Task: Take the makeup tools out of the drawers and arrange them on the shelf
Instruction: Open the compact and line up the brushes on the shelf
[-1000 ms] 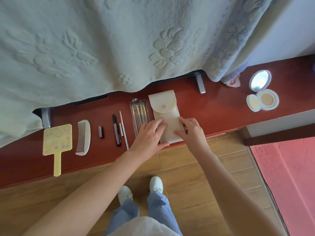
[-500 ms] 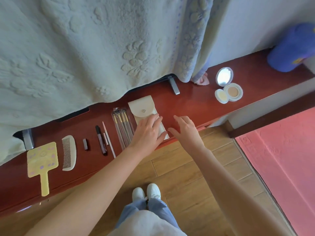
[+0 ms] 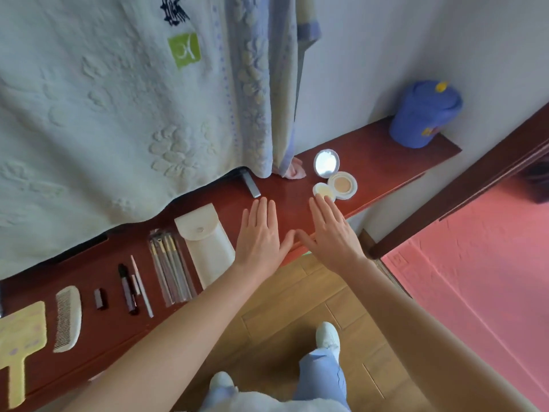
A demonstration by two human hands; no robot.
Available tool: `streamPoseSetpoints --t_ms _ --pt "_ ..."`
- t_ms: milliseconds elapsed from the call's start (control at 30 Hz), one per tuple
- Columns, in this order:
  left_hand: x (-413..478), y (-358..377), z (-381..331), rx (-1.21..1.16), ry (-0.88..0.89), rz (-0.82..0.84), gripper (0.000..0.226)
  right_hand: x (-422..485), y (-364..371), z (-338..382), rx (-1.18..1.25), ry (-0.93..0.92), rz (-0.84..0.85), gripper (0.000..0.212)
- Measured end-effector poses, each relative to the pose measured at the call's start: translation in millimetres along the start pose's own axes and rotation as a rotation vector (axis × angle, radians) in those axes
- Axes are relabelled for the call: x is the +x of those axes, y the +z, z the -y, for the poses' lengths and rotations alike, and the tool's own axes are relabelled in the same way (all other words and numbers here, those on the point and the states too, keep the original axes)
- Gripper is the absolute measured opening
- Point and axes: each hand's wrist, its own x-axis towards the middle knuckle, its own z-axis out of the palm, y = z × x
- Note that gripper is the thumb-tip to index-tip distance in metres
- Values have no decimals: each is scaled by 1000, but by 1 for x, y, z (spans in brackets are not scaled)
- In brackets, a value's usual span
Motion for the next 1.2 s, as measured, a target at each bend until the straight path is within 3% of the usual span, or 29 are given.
streamPoseSetpoints --t_ms 267,467,900,1200 --pt "56 22 -94 -27 -187 -28 72 40 -37 -122 13 -134 90 74" --pt "88 33 -129 12 -207 -14 75 66 -46 -178 12 -186 112 75" --pt "138 74 -112 42 -125 147 81 123 0 -202 96 -228 330 76" --pt "121 76 -83 -28 -180 31 72 137 19 -189 189 -295 268 69"
